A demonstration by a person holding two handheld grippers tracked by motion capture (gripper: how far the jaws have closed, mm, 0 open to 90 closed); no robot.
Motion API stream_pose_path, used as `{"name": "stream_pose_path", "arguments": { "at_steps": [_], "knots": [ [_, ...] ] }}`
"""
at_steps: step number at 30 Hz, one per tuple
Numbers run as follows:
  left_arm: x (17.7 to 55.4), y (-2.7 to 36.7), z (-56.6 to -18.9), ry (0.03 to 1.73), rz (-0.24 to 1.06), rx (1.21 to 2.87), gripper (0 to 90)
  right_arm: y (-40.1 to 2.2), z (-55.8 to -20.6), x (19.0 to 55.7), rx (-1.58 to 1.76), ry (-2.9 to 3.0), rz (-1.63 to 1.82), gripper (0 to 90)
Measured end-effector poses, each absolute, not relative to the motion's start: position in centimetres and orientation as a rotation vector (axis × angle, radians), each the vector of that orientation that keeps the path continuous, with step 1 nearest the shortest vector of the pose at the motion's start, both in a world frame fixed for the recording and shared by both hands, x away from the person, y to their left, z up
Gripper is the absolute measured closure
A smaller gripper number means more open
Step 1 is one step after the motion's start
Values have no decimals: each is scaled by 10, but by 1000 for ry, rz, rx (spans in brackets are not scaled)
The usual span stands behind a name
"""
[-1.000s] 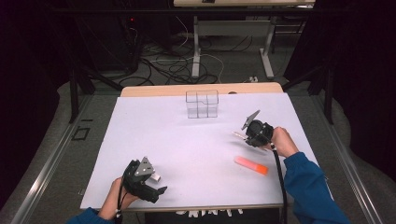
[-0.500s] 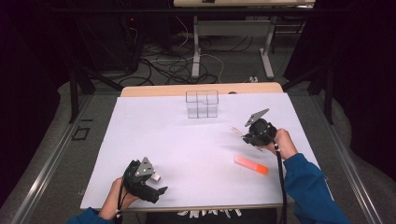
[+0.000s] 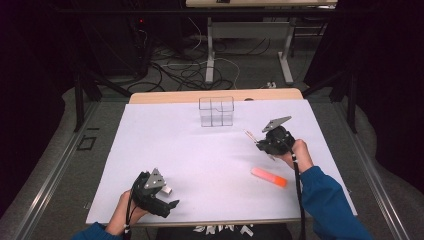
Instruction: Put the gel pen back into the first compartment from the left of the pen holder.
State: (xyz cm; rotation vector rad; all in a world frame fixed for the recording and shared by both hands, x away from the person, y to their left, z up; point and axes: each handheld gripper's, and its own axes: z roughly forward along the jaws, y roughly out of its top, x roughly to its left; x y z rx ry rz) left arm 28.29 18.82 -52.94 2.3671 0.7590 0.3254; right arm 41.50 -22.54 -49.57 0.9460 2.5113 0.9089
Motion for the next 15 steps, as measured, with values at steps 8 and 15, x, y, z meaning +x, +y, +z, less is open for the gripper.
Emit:
{"name": "stream_pose_path", "arguments": {
  "at_steps": [8, 15],
  "knots": [
    [283, 188, -530, 760, 322, 2366, 2, -222, -494, 414, 941, 2443, 981, 792],
    [284, 186, -532, 759, 332, 2351, 2, -221, -496, 415, 947, 2409, 1021, 792]
  ]
}}
